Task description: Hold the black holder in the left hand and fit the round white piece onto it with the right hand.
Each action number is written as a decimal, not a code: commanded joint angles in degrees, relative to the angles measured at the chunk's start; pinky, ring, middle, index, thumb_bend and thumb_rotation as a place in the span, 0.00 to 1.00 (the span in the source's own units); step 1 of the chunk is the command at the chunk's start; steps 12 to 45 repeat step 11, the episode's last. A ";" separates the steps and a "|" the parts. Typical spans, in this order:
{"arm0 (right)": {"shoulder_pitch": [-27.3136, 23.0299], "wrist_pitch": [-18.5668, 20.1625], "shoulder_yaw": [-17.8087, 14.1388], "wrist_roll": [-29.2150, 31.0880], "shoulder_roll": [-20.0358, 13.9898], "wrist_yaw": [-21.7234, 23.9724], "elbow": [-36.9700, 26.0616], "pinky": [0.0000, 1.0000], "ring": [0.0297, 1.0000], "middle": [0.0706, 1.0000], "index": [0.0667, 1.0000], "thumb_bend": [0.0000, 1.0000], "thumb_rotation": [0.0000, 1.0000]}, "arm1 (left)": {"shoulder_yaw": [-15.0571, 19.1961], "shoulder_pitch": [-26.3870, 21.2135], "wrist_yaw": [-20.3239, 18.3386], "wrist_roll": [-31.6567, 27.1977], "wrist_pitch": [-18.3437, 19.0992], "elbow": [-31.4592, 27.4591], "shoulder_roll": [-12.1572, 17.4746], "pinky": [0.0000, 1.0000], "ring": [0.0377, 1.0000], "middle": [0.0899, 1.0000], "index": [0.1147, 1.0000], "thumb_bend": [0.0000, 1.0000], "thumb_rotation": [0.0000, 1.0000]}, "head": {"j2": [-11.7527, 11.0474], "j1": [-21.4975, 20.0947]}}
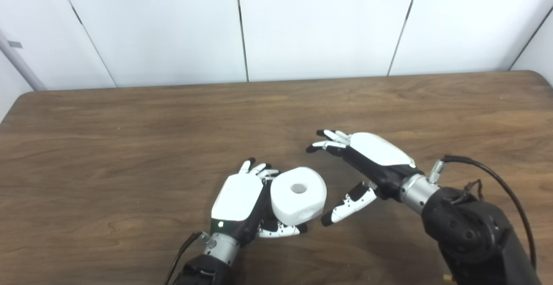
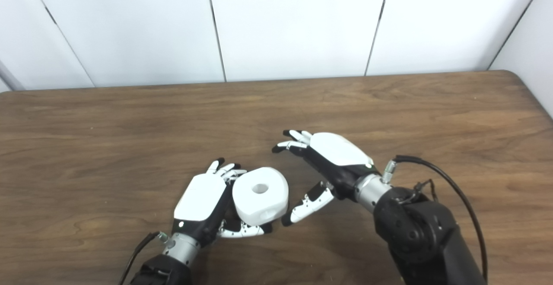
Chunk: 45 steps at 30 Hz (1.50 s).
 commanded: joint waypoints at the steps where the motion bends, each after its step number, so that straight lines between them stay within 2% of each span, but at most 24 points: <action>1: -1.04 0.45 -1.63 0.68 -0.78 -0.18 -2.41 1.00 1.00 0.99 0.85 1.00 0.36 | -0.66 0.09 -1.89 0.42 -0.44 1.83 0.52 1.00 0.88 0.77 0.42 0.52 0.05 | 0.00 -0.25; 11: 1.60 1.72 -5.93 2.44 -1.20 -0.86 -3.77 1.00 1.00 1.00 0.86 1.00 0.37 | -0.42 -0.12 -2.64 0.49 0.02 1.83 0.81 1.00 0.89 0.77 0.42 0.52 0.05 | -0.39 -0.31; 45: 1.60 1.72 -5.93 2.44 -1.20 -0.86 -3.77 1.00 1.00 1.00 0.86 1.00 0.37 | -0.42 -0.12 -2.64 0.49 0.02 1.83 0.81 1.00 0.89 0.77 0.42 0.52 0.05 | -0.39 -0.31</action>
